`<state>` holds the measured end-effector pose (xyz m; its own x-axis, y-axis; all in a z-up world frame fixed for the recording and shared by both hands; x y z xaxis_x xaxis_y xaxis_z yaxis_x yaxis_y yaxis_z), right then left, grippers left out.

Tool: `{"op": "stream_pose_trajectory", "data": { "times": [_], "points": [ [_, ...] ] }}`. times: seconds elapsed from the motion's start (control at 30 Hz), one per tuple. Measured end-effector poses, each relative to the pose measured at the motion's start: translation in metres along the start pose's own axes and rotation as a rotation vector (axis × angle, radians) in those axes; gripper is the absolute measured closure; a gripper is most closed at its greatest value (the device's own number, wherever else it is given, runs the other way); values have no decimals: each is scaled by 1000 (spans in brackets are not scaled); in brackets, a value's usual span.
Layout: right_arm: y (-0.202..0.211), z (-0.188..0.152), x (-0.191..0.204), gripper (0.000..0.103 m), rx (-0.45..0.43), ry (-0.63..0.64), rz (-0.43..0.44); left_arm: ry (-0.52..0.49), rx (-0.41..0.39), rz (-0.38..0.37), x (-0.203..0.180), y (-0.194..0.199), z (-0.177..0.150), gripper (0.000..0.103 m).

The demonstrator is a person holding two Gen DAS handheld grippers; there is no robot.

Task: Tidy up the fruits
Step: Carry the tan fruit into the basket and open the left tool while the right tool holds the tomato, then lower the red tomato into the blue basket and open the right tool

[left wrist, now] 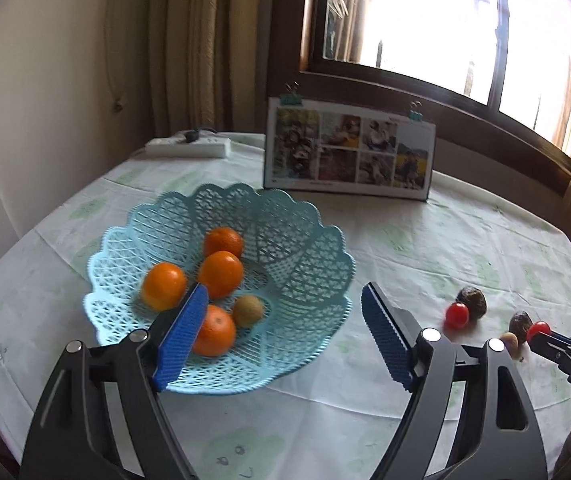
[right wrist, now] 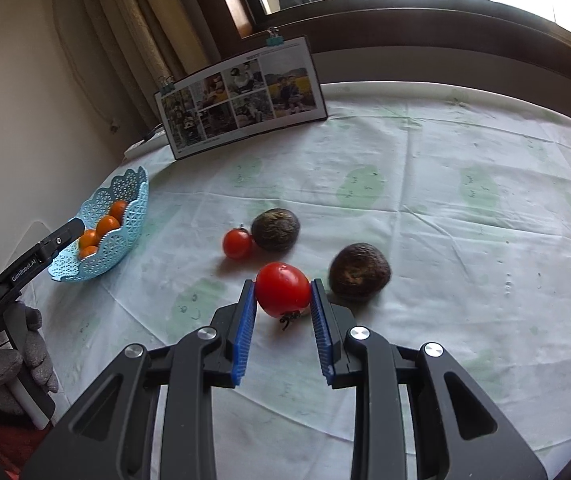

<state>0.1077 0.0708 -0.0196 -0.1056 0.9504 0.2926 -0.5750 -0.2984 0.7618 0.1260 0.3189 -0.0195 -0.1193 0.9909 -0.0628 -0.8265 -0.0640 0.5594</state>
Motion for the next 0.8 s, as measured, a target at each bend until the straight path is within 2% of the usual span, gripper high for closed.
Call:
{"op": "stream_pose_trajectory", "data": {
  "times": [0.3, 0.37, 0.4, 0.8],
  "points": [
    [-10, 18, 65, 75, 3, 99, 72, 39, -23, 59, 38, 10, -9, 18],
    [-12, 23, 84, 75, 1, 128, 92, 54, -19, 57, 45, 11, -13, 9],
    [-13, 26, 94, 75, -2, 144, 102, 63, -19, 52, 48, 12, -14, 9],
    [-49, 52, 185, 75, 2, 251, 178, 73, -27, 68, 67, 18, -29, 8]
  ]
}}
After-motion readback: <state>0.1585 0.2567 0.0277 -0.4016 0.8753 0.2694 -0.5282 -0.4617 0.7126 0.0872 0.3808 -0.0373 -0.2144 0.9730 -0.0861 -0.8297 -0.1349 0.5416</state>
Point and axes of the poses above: each gripper's, at about its wrist camera, not at the fingertips, and y roughly against the way its jaws point, x to its left, z to its top, the point moved 9 cm from there along -y, roughly the way its jaws point, and after that the axes turned 6 degrees about x, right-handed, at the moved point
